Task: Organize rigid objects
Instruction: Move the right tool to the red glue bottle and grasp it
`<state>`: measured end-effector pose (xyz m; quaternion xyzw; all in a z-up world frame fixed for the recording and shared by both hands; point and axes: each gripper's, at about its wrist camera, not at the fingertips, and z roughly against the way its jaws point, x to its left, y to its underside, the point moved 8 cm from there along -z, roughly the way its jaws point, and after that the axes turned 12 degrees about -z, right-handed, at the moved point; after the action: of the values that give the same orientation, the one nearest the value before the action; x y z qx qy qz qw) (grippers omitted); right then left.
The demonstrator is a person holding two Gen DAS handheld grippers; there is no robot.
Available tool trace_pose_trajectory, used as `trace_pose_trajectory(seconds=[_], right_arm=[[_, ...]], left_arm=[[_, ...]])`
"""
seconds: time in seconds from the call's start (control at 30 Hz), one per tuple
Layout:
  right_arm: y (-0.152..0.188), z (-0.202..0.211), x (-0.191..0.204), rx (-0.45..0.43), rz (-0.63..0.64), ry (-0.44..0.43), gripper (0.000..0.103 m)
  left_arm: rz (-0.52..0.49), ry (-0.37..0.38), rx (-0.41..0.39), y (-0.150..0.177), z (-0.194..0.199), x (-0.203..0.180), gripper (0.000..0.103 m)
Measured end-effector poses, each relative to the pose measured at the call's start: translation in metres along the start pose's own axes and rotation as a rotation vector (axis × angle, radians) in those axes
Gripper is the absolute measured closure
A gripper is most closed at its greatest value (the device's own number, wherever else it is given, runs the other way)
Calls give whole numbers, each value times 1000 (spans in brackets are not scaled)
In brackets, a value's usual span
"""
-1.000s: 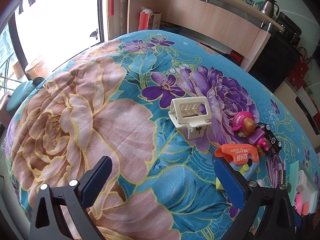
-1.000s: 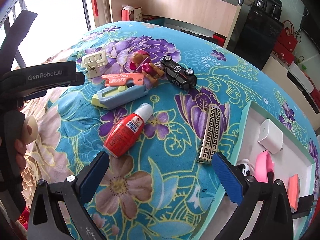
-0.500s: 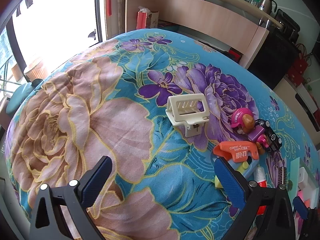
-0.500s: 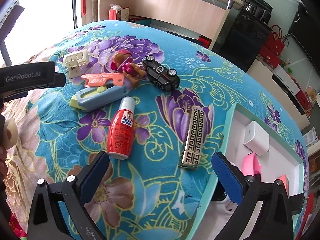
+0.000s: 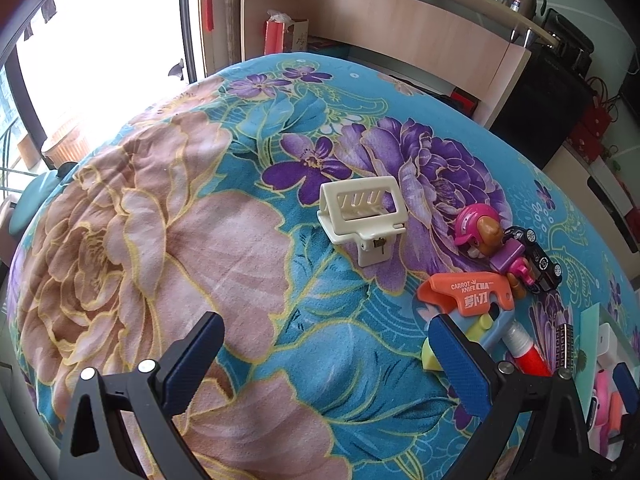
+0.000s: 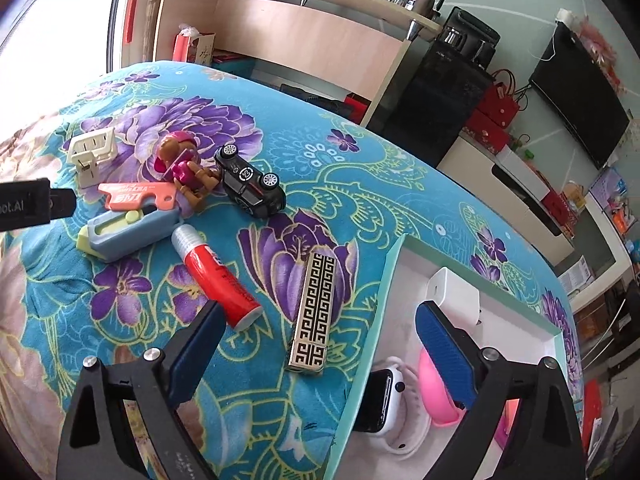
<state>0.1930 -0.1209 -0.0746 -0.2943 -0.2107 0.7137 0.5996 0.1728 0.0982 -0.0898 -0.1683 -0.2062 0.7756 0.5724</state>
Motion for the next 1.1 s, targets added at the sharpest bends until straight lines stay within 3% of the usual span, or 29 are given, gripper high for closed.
trace_pose_trajectory(seconds=[0.2, 0.27, 0.43, 1.1], right_arm=[[-1, 4, 11, 70, -216, -198, 8], [2, 2, 16, 90, -254, -210, 13], [6, -5, 34, 131, -325, -242, 14], [-5, -40, 49, 123, -476, -72, 14]], left_arm=[[24, -9, -12, -2, 3, 7, 0], [35, -16, -16, -2, 5, 12, 0], [56, -32, -29, -4, 8, 22, 0], [97, 16, 0, 0, -4, 31, 0]])
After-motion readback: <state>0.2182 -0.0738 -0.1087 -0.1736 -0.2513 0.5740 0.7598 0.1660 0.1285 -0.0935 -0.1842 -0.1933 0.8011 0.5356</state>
